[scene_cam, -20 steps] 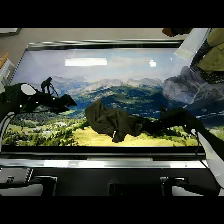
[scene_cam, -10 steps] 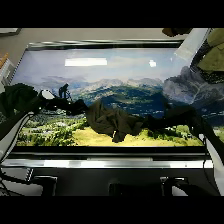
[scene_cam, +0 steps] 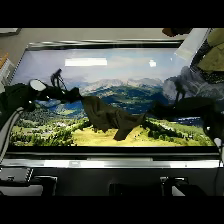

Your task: Fold the clothes and pants, and hang the long-sleeved shirts on hangers.

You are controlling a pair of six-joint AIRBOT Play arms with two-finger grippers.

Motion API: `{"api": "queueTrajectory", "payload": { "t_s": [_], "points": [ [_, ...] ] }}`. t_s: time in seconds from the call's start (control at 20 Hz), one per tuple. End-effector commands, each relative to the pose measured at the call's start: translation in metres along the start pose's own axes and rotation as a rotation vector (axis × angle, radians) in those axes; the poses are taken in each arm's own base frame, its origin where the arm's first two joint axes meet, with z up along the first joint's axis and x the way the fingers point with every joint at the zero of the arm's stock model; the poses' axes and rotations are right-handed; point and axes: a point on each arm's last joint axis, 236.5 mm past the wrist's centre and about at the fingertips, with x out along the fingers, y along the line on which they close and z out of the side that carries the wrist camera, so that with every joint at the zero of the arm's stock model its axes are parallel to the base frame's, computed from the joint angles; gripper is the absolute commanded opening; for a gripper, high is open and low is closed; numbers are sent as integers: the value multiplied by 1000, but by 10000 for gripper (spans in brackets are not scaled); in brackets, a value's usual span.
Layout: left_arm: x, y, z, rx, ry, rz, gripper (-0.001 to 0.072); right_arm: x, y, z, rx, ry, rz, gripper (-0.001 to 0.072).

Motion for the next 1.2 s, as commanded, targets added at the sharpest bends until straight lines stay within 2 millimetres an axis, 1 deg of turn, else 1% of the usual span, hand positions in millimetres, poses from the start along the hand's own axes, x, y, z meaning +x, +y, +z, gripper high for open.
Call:
{"api": "queueTrajectory", "payload": {
  "t_s": [0.0, 0.05, 0.1, 0.15, 0.2, 0.25, 0.35, 0.45, 0.55, 0.6, 0.65, 0.7, 0.75, 0.85, 0.9, 0.95, 1.0, 1.05, 1.15],
  "points": [
    [-96, -41, 48, 185, -189, 47, 13, -88, 52, 56, -168, -277, -12, 29],
    [-131, -61, 59, 225, -270, 52, 13, -122, 69, 70, -219, -373, -19, 29],
    [-163, -80, 65, 260, -341, 55, 13, -154, 85, 79, -263, -458, -22, 29],
    [-196, -100, 66, 300, -414, 50, 14, -187, 102, 84, -300, -542, -19, 29],
    [-225, -119, 63, 336, -474, 38, 14, -216, 117, 84, -336, -610, -12, 30],
    [-253, -137, 57, 371, -532, 28, 14, -247, 133, 80, -372, -675, 4, 30],
    [-302, -160, 38, 426, -631, 31, 14, -302, 158, 66, -434, -801, 25, 30],
    [-347, -171, 20, 430, -731, 56, 14, -354, 174, 45, -487, -926, 30, 30],
    [-390, -175, 1, 416, -834, 94, 14, -399, 184, 23, -529, -1045, 31, 30],
    [-411, -175, -8, 400, -887, 112, 14, -418, 188, 11, -532, -1098, 43, 30],
    [-428, -174, -16, 394, -934, 133, 14, -433, 192, 2, -522, -1135, 62, 30],
    [-444, -173, -24, 392, -975, 153, 15, -443, 194, -6, -510, -1160, 81, 30],
    [-455, -173, -29, 400, -1004, 170, 14, -448, 195, -12, -494, -1173, 103, 30],
    [-466, -175, -32, 411, -1043, 179, 14, -448, 195, -13, -456, -1167, 129, 30],
    [-466, -174, -30, 411, -1044, 180, 15, -443, 193, -9, -447, -1150, 122, 30],
    [-459, -170, -24, 404, -1027, 189, 14, -433, 190, -2, -435, -1120, 109, 30],
    [-446, -163, -16, 396, -996, 202, 14, -419, 185, 7, -405, -1073, 96, 30],
    [-429, -154, -7, 386, -957, 218, 15, -397, 177, 20, -357, -1002, 77, 30],
    [-381, -126, 15, 382, -839, 272, 14, -339, 152, 49, -275, -823, 1, 30]
  ]
}}
